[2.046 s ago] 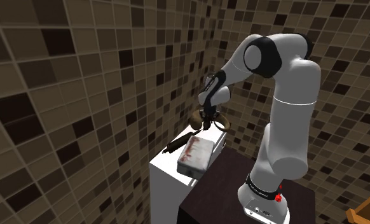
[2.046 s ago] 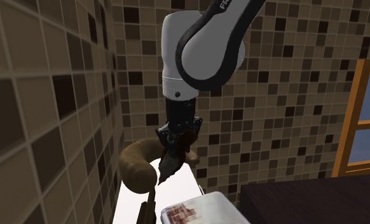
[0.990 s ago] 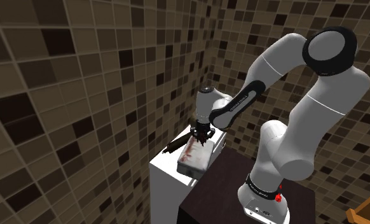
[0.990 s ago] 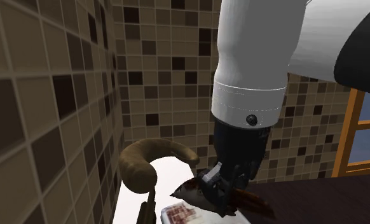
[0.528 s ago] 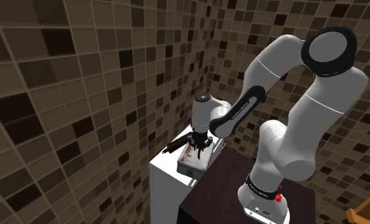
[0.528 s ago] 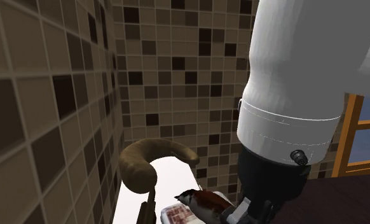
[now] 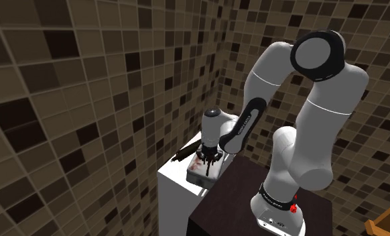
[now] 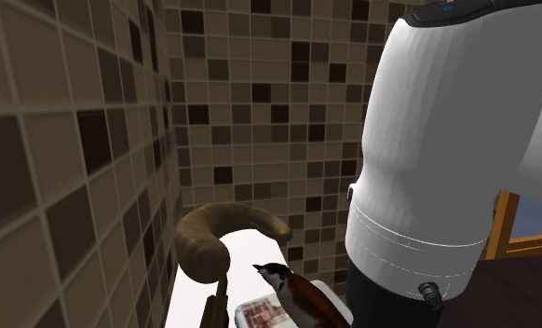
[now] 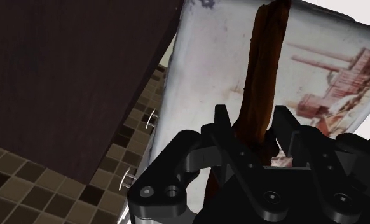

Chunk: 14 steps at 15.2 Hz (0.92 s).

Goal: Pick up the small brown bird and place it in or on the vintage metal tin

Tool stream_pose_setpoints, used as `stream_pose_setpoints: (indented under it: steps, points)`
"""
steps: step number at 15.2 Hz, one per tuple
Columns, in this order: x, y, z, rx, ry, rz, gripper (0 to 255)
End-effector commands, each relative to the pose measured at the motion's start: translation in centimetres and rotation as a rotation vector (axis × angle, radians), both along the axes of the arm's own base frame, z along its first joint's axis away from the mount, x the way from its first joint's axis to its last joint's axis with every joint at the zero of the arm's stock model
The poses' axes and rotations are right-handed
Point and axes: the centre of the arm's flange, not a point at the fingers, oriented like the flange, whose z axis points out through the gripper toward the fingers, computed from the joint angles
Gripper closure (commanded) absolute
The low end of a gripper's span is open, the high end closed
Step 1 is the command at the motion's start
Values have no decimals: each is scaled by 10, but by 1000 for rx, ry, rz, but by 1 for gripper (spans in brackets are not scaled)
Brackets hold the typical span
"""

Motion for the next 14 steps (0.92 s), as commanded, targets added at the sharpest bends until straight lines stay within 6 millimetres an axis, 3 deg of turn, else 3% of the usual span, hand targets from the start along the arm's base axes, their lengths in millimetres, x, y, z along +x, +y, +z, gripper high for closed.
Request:
stream_pose_setpoints:
  steps: [1, 8, 9, 14]
  points:
    - [0, 0, -9, 0, 0, 1, 255]
    - [0, 0, -9, 0, 0, 1, 255]
    - [0, 0, -9, 0, 0, 1, 0]
    - [0, 0, -9, 0, 0, 1, 0]
